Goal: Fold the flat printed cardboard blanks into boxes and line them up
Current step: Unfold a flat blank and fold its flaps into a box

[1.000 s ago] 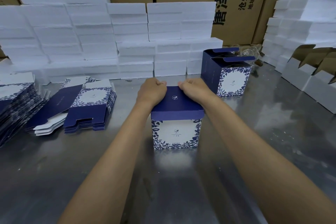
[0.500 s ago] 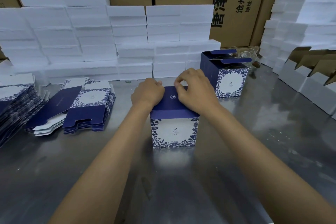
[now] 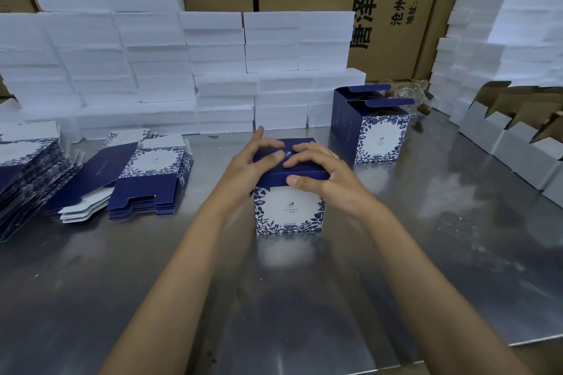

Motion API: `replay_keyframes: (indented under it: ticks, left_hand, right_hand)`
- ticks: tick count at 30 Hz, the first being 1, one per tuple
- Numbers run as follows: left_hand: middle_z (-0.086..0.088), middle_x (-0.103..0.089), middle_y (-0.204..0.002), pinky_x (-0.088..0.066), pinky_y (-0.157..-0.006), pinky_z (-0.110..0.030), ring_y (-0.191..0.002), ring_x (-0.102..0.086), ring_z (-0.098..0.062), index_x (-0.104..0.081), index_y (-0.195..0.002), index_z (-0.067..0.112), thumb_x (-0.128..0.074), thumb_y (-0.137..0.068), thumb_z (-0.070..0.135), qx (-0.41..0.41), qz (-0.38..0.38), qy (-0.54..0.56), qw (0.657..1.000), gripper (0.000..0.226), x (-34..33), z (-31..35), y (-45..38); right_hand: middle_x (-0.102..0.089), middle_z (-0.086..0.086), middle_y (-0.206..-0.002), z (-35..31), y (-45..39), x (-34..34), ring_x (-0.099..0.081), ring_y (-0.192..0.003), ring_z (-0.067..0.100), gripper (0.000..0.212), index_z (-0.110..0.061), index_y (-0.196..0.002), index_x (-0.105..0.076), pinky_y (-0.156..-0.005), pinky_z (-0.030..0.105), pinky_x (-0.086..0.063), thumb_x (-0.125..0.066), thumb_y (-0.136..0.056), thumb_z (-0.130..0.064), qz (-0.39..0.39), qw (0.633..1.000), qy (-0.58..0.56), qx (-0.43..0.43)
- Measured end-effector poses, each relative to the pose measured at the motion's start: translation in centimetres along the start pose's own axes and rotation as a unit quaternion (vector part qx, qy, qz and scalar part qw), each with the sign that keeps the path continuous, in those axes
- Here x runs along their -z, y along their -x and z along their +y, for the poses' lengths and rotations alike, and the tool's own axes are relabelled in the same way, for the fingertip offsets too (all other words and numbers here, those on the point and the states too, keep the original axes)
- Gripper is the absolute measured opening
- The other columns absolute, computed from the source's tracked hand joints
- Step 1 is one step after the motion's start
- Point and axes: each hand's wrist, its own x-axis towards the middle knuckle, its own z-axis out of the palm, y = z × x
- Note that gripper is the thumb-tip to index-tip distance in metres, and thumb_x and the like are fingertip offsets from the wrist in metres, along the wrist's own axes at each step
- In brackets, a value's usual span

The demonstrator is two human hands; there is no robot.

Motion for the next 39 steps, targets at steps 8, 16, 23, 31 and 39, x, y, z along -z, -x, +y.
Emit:
replay_keyframes:
  ticks: [8, 16, 23, 31, 39]
  left_hand:
    - [0.018, -0.037, -0.152, -0.041, -0.101, -0.018, -0.138, -0.038, 0.008, -0.071, -0.103, 0.02, -0.072, -0.088, 0.015, -0.079, 0.031, -0.045, 0.995, 0.015, -0.7, -1.3, 3.4]
    - [0.007, -0.049, -0.148, -0.046, -0.104, -0.022, -0.128, -0.049, 0.01, -0.073, -0.104, 0.016, -0.074, -0.082, 0.013, -0.081, 0.01, -0.02, 0.996, 0.022, 0.6, -1.3, 3.3]
    - [0.002, -0.041, -0.156, -0.04, -0.114, -0.03, -0.14, -0.036, 0.005, -0.075, -0.103, 0.019, -0.072, -0.086, 0.005, -0.061, -0.002, -0.005, 0.998, 0.023, 1.3, -1.4, 3.1]
    - [-0.003, -0.065, -0.131, -0.046, -0.095, -0.015, -0.126, -0.051, 0.01, -0.074, -0.106, 0.018, -0.068, -0.09, 0.0, -0.1, 0.001, -0.013, 0.995, 0.025, 1.2, -1.8, 3.2]
    - [-0.001, -0.07, -0.119, -0.044, -0.11, -0.042, -0.13, -0.056, -0.023, -0.07, -0.114, 0.02, -0.062, -0.095, 0.001, -0.086, 0.034, -0.066, 0.994, 0.028, -0.5, -1.5, 1.9]
  right_hand:
    - [-0.061, -0.008, -0.131, 0.8, 0.1, -0.9, -0.037, -0.14, 0.003, 0.017, -0.023, -0.092, -0.076, -0.115, 0.022, -0.025, -0.082, -0.082, -0.011, 0.052, 0.997, -0.05, 0.012]
    - [-0.061, -0.006, -0.136, 1.3, 0.1, 0.6, -0.039, -0.141, 0.001, 0.024, -0.02, -0.103, -0.078, -0.115, 0.023, -0.03, -0.081, -0.082, -0.007, 0.006, 0.997, -0.07, 0.01]
    - [-0.065, -0.011, -0.133, 2.3, 0.1, 0.4, -0.035, -0.143, -0.003, 0.021, -0.018, -0.103, -0.079, -0.112, 0.02, -0.029, -0.078, -0.085, -0.008, 0.038, 0.995, -0.089, 0.012]
    - [-0.069, -0.01, -0.125, 2.6, 0.4, 1.0, -0.038, -0.144, 0.002, 0.027, -0.021, -0.106, -0.076, -0.109, 0.008, -0.033, -0.072, -0.089, -0.001, 0.035, 0.995, -0.087, 0.043]
    - [-0.067, 0.002, -0.133, 2.9, 1.9, -2.9, -0.058, -0.127, 0.026, 0.045, -0.013, -0.124, -0.071, -0.108, 0.041, -0.035, -0.064, -0.082, 0.002, 0.279, 0.867, 0.379, 0.163]
